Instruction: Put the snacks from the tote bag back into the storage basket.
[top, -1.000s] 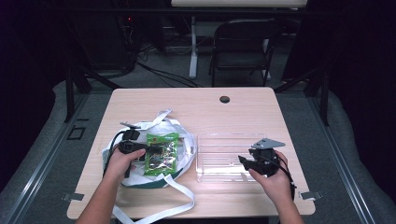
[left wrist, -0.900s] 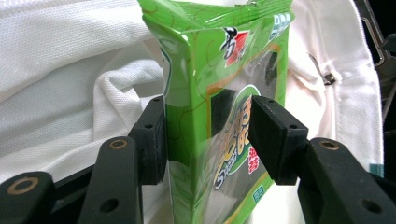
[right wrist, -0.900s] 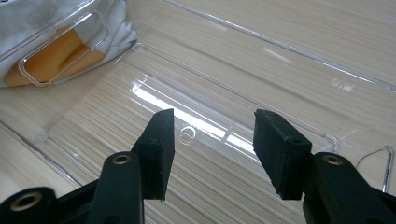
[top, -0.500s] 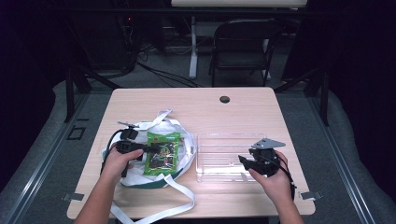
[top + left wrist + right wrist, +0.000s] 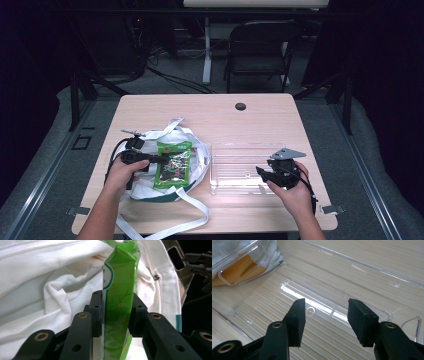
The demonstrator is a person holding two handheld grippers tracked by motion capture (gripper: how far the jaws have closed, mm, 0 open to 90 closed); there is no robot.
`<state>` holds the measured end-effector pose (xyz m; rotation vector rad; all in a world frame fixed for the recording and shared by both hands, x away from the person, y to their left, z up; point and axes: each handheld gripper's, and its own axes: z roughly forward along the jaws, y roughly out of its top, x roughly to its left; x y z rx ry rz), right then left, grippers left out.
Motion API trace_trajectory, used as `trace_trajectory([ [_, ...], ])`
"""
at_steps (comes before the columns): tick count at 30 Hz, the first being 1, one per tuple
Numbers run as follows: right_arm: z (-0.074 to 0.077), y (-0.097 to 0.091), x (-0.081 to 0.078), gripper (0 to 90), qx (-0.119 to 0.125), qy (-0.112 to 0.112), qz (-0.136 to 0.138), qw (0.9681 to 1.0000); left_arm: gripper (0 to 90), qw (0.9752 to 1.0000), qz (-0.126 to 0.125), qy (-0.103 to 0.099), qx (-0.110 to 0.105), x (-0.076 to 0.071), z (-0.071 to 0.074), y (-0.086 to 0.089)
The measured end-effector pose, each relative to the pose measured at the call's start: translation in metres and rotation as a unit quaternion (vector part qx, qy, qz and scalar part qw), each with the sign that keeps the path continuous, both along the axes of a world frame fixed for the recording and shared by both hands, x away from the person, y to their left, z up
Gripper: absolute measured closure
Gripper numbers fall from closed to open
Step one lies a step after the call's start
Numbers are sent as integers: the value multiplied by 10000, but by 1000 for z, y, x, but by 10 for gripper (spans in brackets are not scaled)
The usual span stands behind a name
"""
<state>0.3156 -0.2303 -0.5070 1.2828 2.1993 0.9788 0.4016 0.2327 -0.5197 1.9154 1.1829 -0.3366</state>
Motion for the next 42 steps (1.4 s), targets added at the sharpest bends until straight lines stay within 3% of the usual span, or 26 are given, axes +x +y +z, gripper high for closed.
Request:
trace_trajectory([
  [27,-1,-1,0,484,21,-3,-3,10000,717,9996,-49,-264,-88,-2,8,4],
  [42,0,-1,0,480,9,-29,5,10000,717,9980,42,-599,-187,-6,22,6],
])
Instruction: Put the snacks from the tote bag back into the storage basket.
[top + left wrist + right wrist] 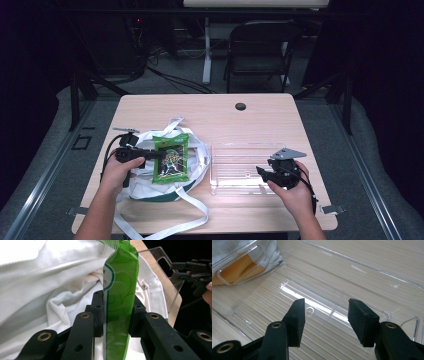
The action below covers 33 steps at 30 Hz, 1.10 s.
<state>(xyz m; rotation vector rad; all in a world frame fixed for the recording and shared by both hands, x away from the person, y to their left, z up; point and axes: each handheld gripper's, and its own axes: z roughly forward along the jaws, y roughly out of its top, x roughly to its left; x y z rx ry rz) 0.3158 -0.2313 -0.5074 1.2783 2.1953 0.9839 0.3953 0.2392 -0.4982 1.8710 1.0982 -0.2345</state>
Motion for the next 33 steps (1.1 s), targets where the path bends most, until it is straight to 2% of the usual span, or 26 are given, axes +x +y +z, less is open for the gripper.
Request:
trace_trajectory([
  [9,0,0,0,479,-4,-10,7,10000,718,9995,2,-317,-55,-6,13,-2],
  [11,1,0,0,479,-2,-16,9,10000,718,9990,-26,-448,-90,-8,19,-4],
  [18,2,0,-1,480,-20,-38,30,10000,719,9973,-62,-710,-147,-14,30,-7],
  [33,5,3,-3,491,-161,-228,128,9995,719,9947,-195,-978,-230,-23,44,-18],
])
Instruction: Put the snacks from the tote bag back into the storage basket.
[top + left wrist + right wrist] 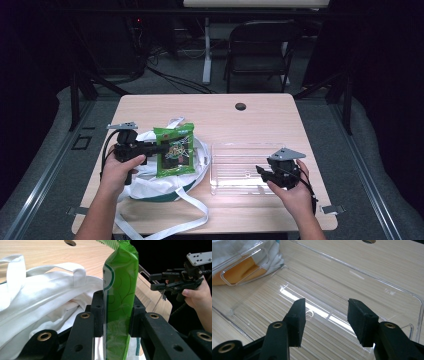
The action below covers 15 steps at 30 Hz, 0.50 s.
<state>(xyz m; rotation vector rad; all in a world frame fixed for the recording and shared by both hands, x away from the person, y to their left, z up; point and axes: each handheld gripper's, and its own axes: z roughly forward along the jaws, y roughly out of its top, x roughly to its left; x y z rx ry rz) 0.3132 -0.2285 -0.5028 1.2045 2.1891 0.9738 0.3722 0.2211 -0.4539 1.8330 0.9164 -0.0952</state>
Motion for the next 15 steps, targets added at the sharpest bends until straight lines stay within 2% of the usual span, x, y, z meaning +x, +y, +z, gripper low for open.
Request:
trace_trajectory([
  [2,0,0,0,495,-40,20,44,10000,719,10000,-23,-16,10,-1,1,-2],
  [7,0,2,0,494,31,73,118,9999,720,9999,-73,-86,14,-4,5,-5],
  [12,1,6,-1,486,-60,12,255,9997,720,9998,-130,-149,8,-6,7,-10],
  [14,3,10,-2,465,-159,-56,381,9991,720,9997,-187,-179,32,-8,8,-15],
  [15,4,12,-2,461,-170,-11,452,9988,720,9996,-195,-199,32,-8,8,-17],
])
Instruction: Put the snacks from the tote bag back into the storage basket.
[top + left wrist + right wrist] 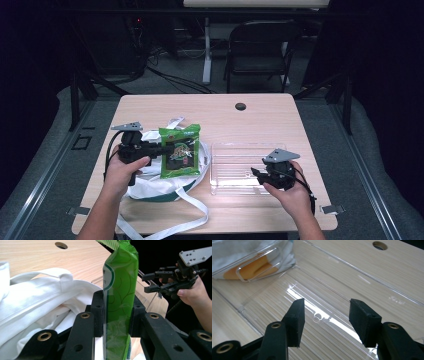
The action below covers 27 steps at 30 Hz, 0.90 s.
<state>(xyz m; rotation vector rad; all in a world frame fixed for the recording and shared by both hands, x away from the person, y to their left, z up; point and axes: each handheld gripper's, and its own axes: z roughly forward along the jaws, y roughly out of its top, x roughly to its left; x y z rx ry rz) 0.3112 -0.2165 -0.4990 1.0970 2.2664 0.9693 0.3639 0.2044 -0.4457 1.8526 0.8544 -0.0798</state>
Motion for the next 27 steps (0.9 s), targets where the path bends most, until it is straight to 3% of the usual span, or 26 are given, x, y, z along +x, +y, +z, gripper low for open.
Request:
trace_trajectory([
  [4,5,6,1,459,-32,99,268,9996,720,9999,-82,-60,10,-3,1,-7],
  [15,26,15,13,506,-157,413,690,9966,720,9996,-237,-150,-3,-7,2,-19],
  [22,43,25,21,506,-420,772,1157,9894,721,9994,-290,-167,-23,-8,1,-25],
  [27,50,31,25,503,-462,883,1347,9859,720,9994,-318,-168,-11,-9,0,-29],
])
